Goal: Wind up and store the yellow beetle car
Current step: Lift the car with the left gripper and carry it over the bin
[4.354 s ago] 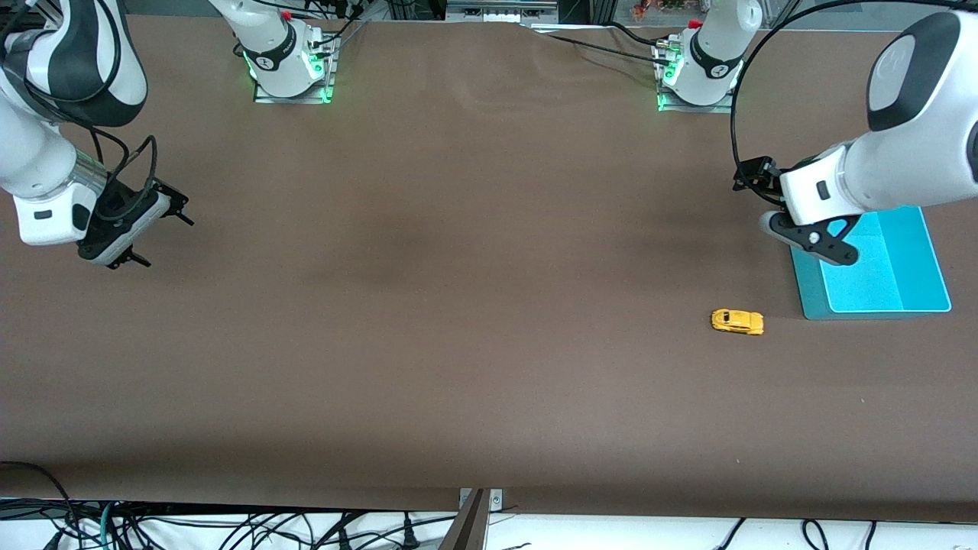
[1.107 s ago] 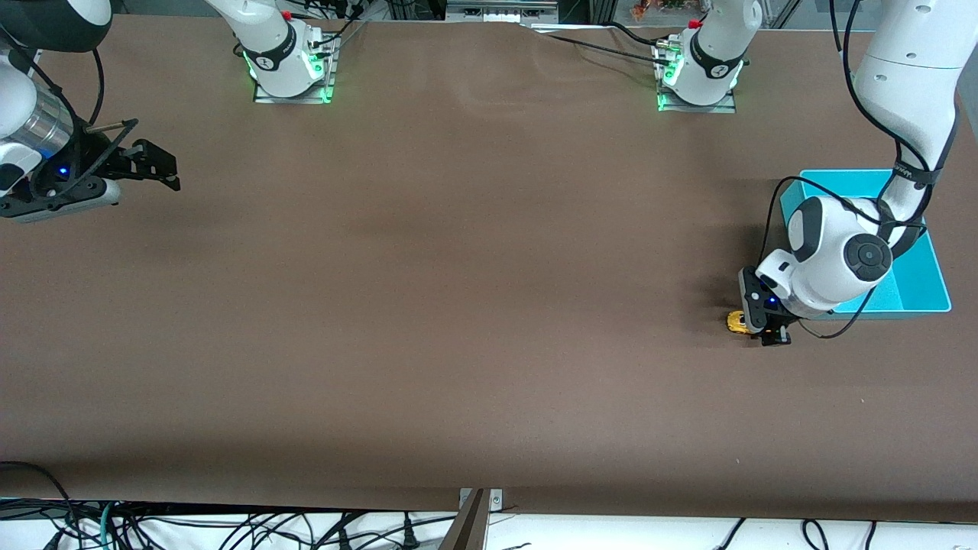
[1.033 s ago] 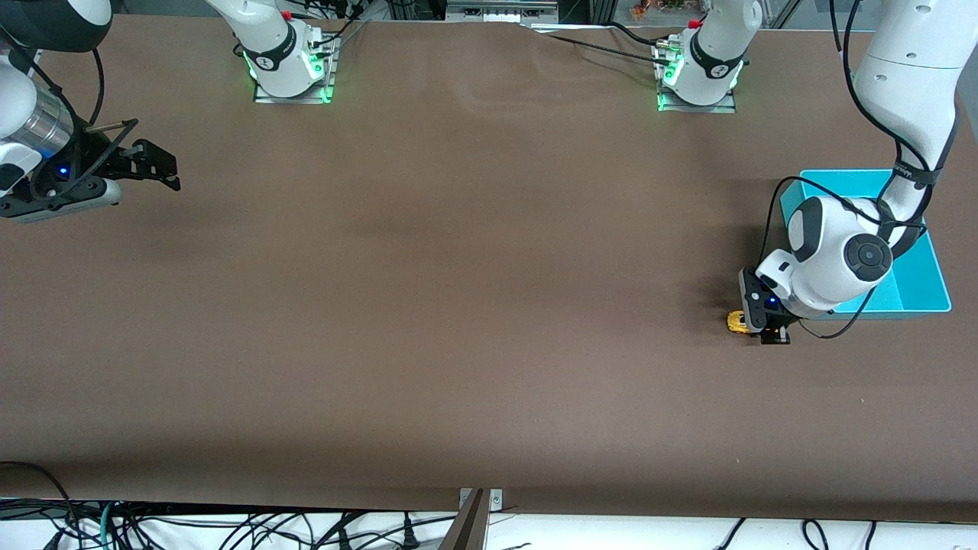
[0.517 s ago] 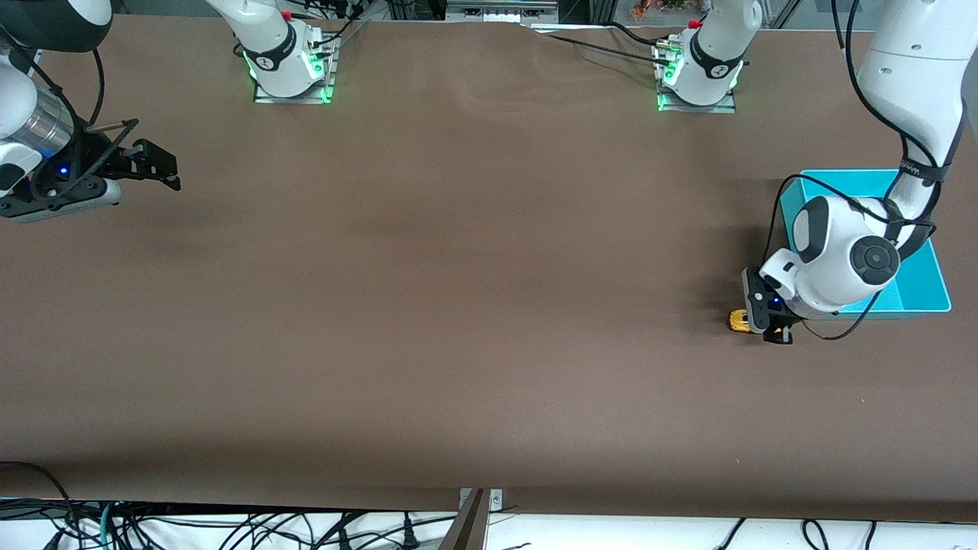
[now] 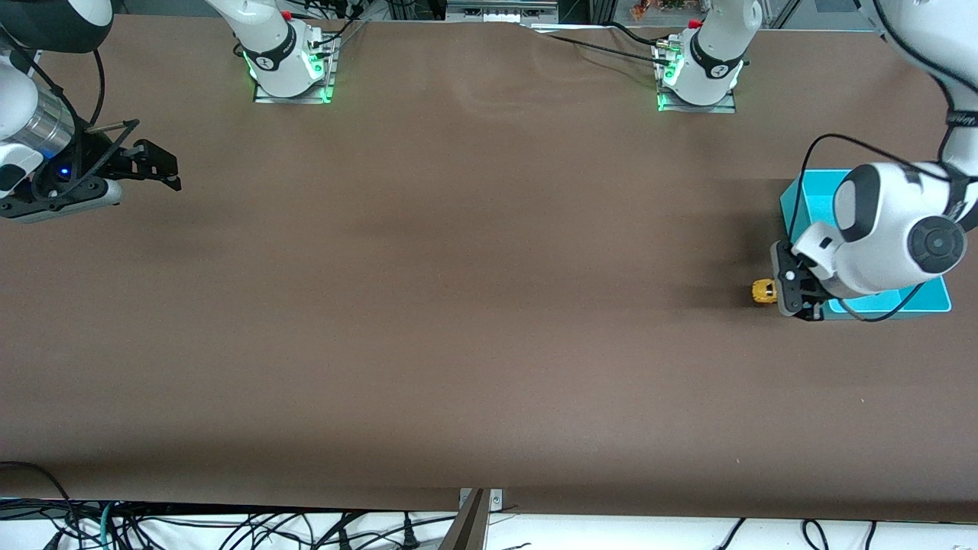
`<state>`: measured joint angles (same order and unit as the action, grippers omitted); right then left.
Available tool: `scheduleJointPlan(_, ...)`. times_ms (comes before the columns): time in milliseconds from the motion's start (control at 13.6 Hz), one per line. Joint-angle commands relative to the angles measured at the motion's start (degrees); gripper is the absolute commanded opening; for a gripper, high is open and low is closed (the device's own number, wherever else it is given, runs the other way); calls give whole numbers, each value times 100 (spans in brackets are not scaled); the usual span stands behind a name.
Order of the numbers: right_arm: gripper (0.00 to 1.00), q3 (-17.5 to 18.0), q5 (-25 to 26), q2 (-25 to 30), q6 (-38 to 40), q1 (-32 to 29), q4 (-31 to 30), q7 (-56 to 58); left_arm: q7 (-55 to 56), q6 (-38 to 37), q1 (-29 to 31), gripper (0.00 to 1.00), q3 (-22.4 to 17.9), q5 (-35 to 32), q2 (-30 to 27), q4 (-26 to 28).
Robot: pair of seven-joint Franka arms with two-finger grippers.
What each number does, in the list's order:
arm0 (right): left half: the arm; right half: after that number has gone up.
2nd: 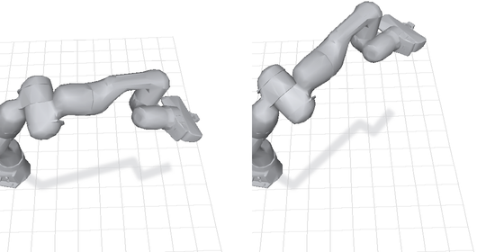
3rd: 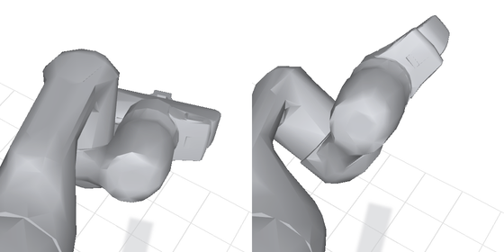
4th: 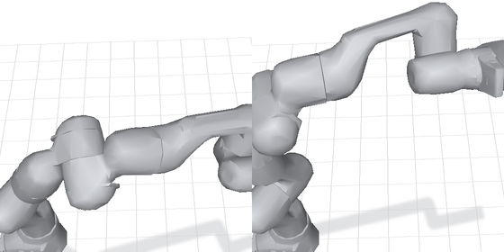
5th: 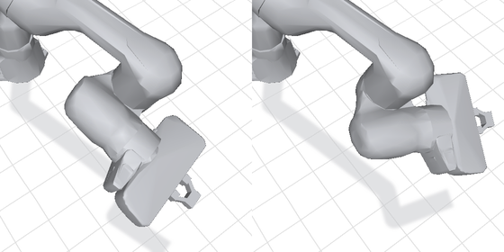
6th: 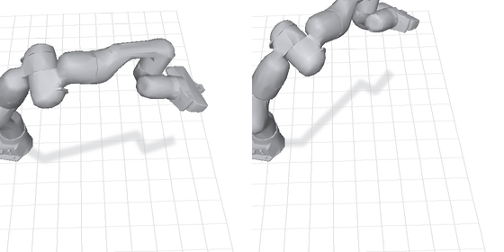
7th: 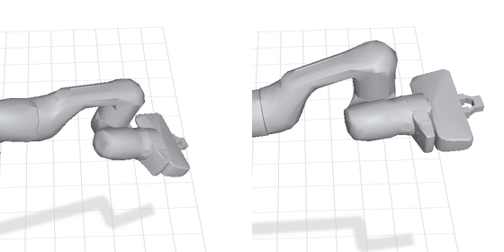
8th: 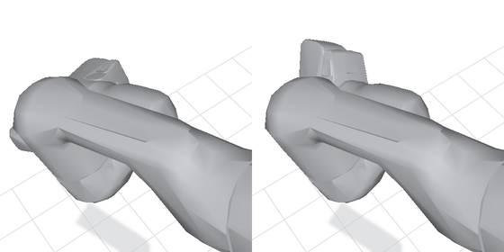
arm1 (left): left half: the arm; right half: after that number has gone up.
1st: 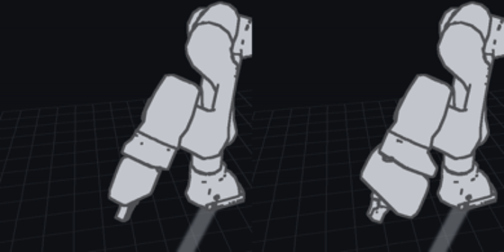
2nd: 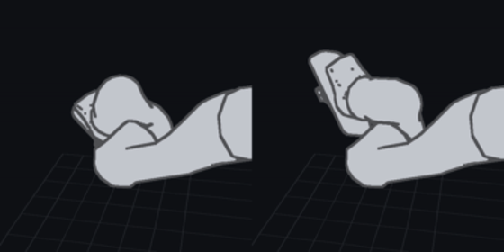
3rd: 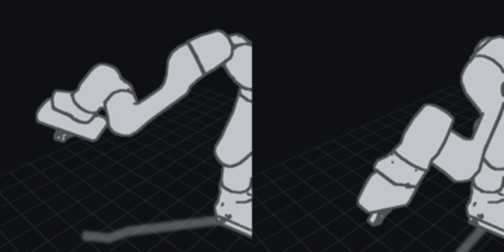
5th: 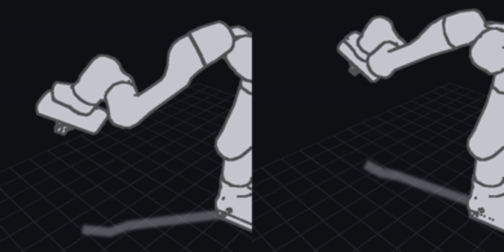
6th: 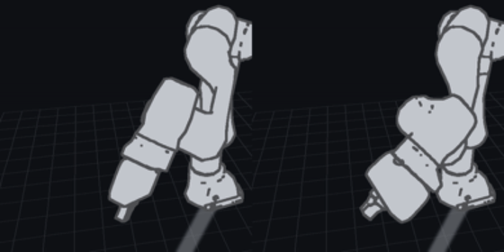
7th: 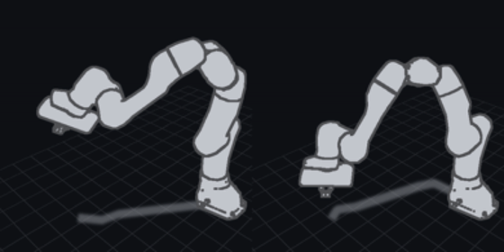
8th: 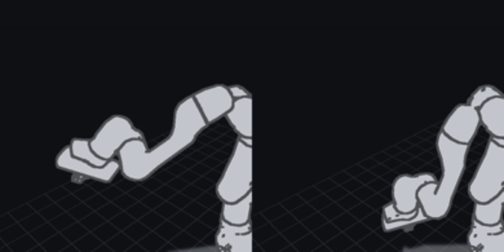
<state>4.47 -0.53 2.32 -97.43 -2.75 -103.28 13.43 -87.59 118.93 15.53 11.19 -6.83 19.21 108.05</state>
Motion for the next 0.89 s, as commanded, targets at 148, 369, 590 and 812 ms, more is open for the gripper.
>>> scheduleJointPlan(148, 100, -51, 79, -56, 128, 82, 133, -77, -1169, -617, 231, 8, -554, 235, -944, 364)
scheduleJointPlan(369, 100, -51, 88, -65, 120, 82, 133, -77, -2180, -556, 257, 8, -1275, 270, -1068, 585)
scheduleJointPlan(590, 100, -51, 88, -83, 93, 91, 124, -86, -2822, -31, 476, 8, -1619, 270, -1085, 1023)
scheduleJointPlan(812, 100, -25, 97, -144, 49, 108, 133, -77, -3176, 804, 705, 8, -1769, 270, -1094, 1594)
